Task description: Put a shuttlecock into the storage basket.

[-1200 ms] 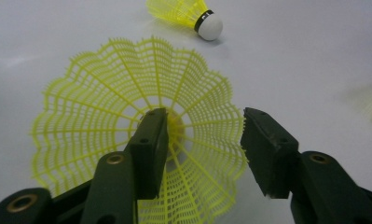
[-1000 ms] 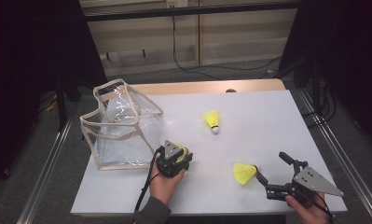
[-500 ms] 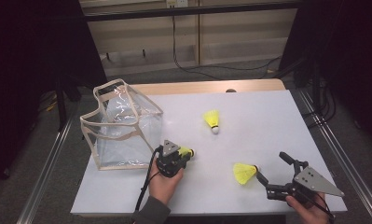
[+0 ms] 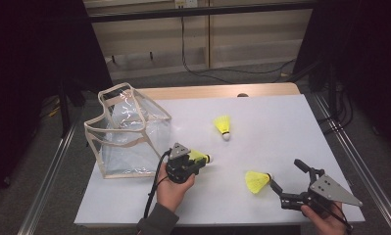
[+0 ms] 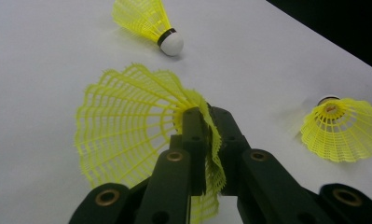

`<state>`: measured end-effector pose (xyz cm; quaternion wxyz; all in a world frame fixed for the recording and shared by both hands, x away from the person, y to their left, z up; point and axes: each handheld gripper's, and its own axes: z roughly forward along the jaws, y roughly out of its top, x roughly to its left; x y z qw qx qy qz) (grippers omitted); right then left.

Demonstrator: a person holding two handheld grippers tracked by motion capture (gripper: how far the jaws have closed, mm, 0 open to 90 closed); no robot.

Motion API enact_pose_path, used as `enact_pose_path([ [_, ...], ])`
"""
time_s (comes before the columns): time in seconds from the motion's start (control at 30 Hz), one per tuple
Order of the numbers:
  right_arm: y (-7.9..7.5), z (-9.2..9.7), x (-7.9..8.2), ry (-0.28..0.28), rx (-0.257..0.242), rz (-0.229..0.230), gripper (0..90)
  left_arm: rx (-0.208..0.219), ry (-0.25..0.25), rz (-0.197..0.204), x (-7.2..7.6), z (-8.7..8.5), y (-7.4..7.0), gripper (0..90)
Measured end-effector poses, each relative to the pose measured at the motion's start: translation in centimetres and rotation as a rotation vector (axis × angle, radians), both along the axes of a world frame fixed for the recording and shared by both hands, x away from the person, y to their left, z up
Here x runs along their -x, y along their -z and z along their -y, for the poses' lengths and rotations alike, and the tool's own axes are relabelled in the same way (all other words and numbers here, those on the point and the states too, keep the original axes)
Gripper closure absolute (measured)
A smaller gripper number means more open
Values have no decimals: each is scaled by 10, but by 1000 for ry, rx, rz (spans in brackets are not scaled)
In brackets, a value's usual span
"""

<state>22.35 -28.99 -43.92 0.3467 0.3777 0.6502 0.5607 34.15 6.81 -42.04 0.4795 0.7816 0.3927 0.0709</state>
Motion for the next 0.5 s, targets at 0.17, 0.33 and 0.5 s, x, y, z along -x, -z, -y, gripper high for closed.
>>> enact_pose_path([
  [0.17, 0, 0, 0, 0, 0, -3, 6, 23, 25, -10, -2, 0, -7, 854],
  [0.33, 0, 0, -1, -1, -1, -2, 6, 17, 47, -16, -3, 0, -12, 854],
  [0.5, 1, 1, -1, 0, -1, -2, 6, 25, 59, -15, -4, -2, -20, 855],
])
